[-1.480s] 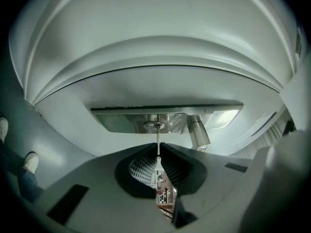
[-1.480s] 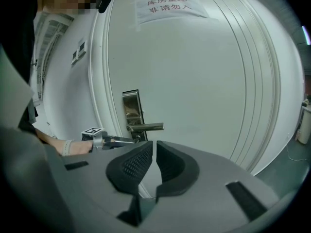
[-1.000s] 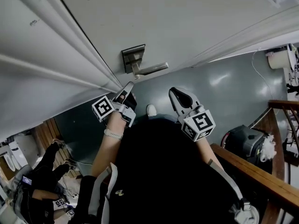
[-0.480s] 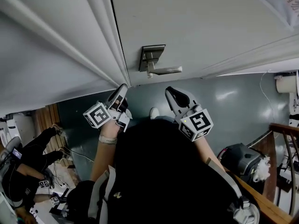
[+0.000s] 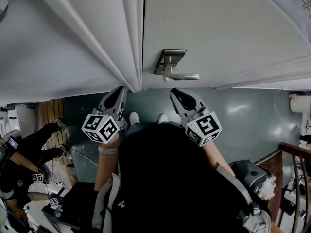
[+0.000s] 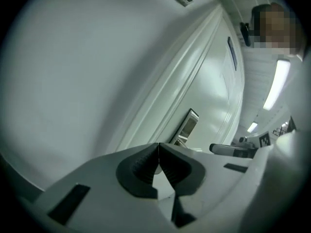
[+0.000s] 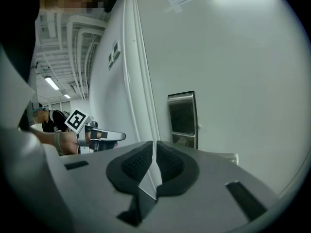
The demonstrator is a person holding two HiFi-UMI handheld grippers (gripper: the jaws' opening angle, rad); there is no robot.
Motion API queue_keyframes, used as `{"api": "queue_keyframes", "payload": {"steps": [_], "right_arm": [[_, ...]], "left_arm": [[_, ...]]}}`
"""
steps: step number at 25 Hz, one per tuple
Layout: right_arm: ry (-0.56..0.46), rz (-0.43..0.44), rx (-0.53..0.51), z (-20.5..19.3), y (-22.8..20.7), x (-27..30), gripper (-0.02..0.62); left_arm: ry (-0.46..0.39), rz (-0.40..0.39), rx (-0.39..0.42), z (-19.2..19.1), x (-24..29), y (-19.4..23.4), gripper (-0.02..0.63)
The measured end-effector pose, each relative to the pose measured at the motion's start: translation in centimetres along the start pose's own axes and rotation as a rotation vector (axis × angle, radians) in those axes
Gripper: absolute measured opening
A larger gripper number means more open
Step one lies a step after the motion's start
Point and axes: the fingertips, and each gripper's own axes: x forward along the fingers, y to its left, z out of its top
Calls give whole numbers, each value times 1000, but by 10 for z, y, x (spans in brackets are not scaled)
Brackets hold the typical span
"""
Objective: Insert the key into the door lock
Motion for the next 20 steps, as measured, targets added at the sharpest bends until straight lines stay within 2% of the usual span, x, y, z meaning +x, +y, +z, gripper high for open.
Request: {"api": "queue_keyframes", "payload": {"steps": [13, 20], "right_arm": [[-13, 62, -61, 23, 10, 17, 28], [-11, 75, -127, 41, 14, 18, 28]], "left_arm": [[15, 64, 328, 27, -14, -13, 11], [2, 76, 419, 42, -16, -21, 11]]}}
